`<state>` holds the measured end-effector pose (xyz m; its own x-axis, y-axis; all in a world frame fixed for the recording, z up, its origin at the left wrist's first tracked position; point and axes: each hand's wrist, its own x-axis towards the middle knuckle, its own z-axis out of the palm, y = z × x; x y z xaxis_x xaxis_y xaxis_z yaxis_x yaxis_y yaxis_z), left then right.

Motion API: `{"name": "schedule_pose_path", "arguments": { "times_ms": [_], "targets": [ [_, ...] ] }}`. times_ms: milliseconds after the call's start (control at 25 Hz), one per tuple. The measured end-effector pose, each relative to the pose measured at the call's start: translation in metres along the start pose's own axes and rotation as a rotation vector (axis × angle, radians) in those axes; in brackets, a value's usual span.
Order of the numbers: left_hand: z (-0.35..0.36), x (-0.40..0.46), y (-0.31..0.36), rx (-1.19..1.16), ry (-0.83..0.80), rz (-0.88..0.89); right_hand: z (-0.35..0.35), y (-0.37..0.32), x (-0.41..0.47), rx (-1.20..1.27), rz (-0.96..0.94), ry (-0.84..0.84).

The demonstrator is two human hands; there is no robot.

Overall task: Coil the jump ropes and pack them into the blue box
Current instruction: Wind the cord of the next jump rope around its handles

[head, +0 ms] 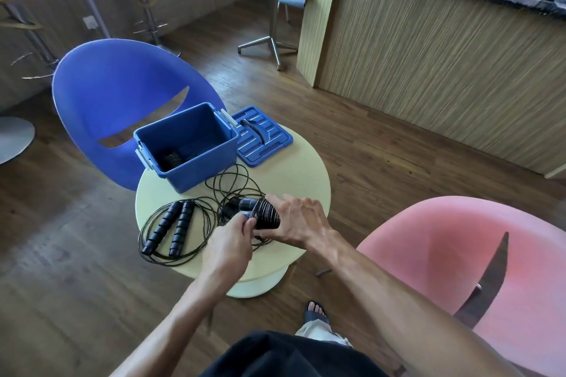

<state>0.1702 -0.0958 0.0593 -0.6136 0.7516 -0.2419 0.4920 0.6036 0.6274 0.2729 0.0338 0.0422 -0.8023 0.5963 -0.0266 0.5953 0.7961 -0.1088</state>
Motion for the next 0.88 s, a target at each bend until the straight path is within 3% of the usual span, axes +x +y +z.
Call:
{"name": "schedule_pose_path", "arguments": {
  "times_ms": [80,120,200,360,560,760,880],
  "targets": [
    [0.001,-0.008,-0.001,0.398,0.088,0.142,0.001,-0.001,-0.001,0.005,0.014,-0.013],
    [0.002,-0.01,0.0,0.481,0.096,0.188,0.001,-0.001,-0.002,0.009,0.015,-0.013],
    [0.001,-0.013,0.004,0.459,0.085,0.197,-0.002,0.0,-0.002,0.003,0.014,-0.005],
    [-0.022,0.011,0.009,0.116,0.021,0.14,0.001,0.004,-0.005,-0.066,-0.006,-0.004],
    [-0.051,0.04,0.004,0.503,0.074,0.565,0.011,0.002,-0.014,-0.019,-0.064,0.004],
    [-0.071,0.065,0.002,0.598,0.097,0.779,0.013,0.002,-0.013,0.022,-0.118,-0.021],
    [-0.075,0.058,0.002,0.624,0.024,0.91,0.018,0.006,-0.014,0.031,-0.102,-0.03]
  ]
}}
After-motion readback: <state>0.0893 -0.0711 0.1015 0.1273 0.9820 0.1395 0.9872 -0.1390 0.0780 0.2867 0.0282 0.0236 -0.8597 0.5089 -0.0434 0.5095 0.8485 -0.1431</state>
